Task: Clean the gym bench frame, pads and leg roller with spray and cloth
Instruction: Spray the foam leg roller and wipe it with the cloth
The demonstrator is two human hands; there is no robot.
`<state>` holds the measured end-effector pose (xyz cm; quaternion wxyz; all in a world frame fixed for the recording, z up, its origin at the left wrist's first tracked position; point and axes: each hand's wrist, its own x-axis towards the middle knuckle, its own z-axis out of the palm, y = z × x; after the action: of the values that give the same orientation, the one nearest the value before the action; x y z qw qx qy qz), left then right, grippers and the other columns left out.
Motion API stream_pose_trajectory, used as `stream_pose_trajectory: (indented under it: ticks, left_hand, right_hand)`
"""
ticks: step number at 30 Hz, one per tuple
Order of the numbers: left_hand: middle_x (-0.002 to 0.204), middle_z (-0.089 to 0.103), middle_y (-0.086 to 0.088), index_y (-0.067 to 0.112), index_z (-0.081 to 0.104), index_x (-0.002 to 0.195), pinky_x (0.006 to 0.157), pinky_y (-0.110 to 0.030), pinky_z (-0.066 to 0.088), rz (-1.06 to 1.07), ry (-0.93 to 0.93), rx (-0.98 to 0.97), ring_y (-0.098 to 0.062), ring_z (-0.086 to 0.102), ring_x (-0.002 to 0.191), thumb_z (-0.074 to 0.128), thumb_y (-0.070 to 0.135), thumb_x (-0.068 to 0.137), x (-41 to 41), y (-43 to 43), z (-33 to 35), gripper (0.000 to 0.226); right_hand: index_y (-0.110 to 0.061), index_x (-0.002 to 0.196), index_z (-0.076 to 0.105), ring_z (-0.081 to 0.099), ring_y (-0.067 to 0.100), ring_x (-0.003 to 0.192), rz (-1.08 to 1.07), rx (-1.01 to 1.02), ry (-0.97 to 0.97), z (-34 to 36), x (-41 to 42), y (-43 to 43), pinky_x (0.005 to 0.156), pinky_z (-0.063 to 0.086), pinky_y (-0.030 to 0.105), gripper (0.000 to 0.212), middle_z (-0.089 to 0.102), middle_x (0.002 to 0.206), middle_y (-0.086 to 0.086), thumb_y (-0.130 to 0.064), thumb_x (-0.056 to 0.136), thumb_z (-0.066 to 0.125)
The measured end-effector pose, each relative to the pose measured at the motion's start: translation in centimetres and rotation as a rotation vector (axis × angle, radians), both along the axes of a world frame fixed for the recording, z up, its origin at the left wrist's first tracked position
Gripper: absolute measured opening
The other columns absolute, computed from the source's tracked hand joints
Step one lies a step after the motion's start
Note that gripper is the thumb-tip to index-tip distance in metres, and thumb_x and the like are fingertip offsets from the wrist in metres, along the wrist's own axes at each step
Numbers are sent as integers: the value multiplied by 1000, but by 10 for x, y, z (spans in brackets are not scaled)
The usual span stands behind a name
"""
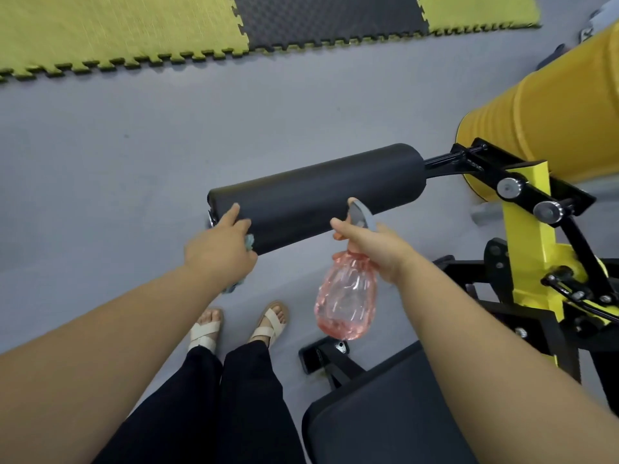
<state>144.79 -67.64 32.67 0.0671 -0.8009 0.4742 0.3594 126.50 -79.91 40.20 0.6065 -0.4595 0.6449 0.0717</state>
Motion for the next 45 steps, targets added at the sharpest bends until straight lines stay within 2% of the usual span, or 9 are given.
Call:
stream_pose_trajectory:
  ticks: [6,9,13,18,22,27,32,39,45]
  left_hand:
    - [156,-17,11,25,-2,150,71,-31,42,-36,-58,60,-25,51,118,43,30,92,9,10,-18,73]
    - [156,-17,11,24,2,150,70,-31,43,-70,-54,65,-25,55,114,43,30,93,3,17,-15,71]
    - [157,-10,12,22,12,149,72,-32,45,-135,-39,70,-24,56,113,42,29,92,-4,28,-11,65]
    - [153,23,9,21,37,140,80,-34,47,-42,31,-42,-23,53,117,44,31,91,-6,14,-4,50]
    - [158,-1,10,22,14,149,77,-33,45,3,27,-90,-30,53,115,43,35,92,0,-14,-6,65]
    - [157,-14,11,23,-2,150,70,-33,40,-29,-22,15,-34,50,114,45,33,91,8,-17,-26,76]
    - [157,-15,10,22,4,151,68,-31,42,-120,-44,9,-28,54,112,43,33,92,-10,7,-26,71]
    - [158,2,14,23,19,148,79,-28,48,-196,24,34,-18,58,111,43,34,92,-24,40,-19,62]
    - [157,-14,14,23,1,150,65,-30,43,-53,-67,-34,-24,60,99,45,31,93,1,12,-18,73]
  right_hand:
    - [-7,105,59,70,16,71,85,36,-64,-20,46,58,84,54,42,28,64,93,6,-27,87,63]
    - [-17,91,55,67,16,71,96,30,-41,-24,58,71,83,54,42,12,64,97,7,-27,87,61]
    - [-12,91,57,69,19,74,46,36,-87,-21,52,61,70,56,30,21,62,92,9,-30,85,67]
    - [-11,99,57,69,16,61,-119,-44,-16,-13,24,21,62,51,29,21,62,91,6,-22,85,67]
    - [-3,104,57,66,17,60,-185,-124,128,-5,-3,-20,69,50,33,26,62,82,8,-19,84,64]
    - [-5,110,55,66,15,68,-231,-163,157,1,-30,-55,56,53,25,32,63,101,9,-25,87,64]
    - [-6,85,54,58,19,55,-268,-127,128,-4,-30,-54,57,49,28,4,56,72,10,-10,87,54]
    - [-31,123,49,65,22,65,-45,-4,-43,-20,10,13,64,50,27,39,60,90,5,-18,87,60]
    - [-17,81,54,68,23,72,95,23,-4,-30,52,63,75,54,39,5,61,88,7,-20,84,56]
